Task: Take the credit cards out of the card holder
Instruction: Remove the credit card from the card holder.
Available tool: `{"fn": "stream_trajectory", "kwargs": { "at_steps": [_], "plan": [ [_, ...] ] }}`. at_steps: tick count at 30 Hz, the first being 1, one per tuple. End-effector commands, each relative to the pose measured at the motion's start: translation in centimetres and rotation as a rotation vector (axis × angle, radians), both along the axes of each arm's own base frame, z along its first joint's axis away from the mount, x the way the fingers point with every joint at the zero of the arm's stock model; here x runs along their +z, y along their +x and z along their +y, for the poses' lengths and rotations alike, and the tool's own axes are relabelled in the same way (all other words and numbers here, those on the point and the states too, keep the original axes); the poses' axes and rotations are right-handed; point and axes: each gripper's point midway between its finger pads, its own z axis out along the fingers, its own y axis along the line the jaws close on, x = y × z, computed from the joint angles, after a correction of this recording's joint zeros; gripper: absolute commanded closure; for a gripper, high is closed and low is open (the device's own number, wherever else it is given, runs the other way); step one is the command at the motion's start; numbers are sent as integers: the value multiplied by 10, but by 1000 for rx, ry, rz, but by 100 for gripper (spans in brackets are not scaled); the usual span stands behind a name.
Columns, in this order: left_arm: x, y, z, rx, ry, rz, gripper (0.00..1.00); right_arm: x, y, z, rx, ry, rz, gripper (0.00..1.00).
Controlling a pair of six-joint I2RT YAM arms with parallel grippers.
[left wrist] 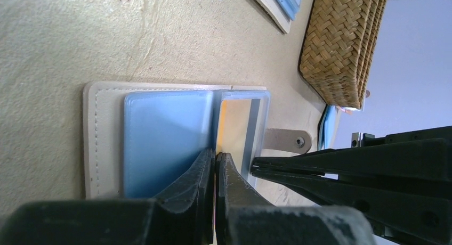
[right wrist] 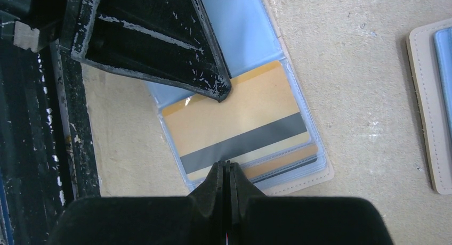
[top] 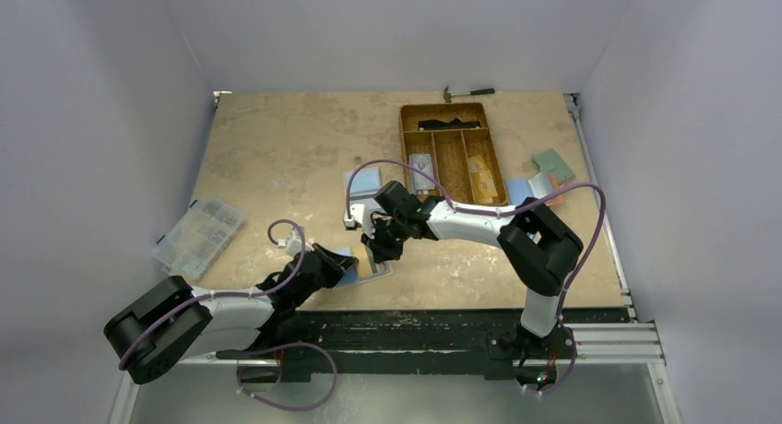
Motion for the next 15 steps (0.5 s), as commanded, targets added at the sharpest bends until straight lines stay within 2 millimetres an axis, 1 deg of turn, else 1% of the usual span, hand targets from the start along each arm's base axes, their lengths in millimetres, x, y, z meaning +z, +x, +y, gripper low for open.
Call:
{"fn": "stream_trajectory", "kwargs": {
  "at_steps": [1,5,8,9,10,12,15],
  "plan": [
    [-24,-26,19,-44,18,2,100,-7,-10,0,14,-19,54,100],
    [-16,-26,15,-90,35,-57,100,4,-1,-3,-4,11,59,100],
    [-8,-26,14,-127,60,-109,100,13,7,-6,-27,40,63,97],
    [-3,-25,12,-139,63,-131,100,13,9,-8,-34,43,65,95],
    [-3,-25,12,-149,77,-139,100,13,11,-10,-42,45,68,94],
    [4,-24,11,-165,85,-172,100,12,14,-12,-55,42,66,94],
    [9,-24,10,-184,101,-194,100,7,17,-14,-66,25,61,95]
  ]
}}
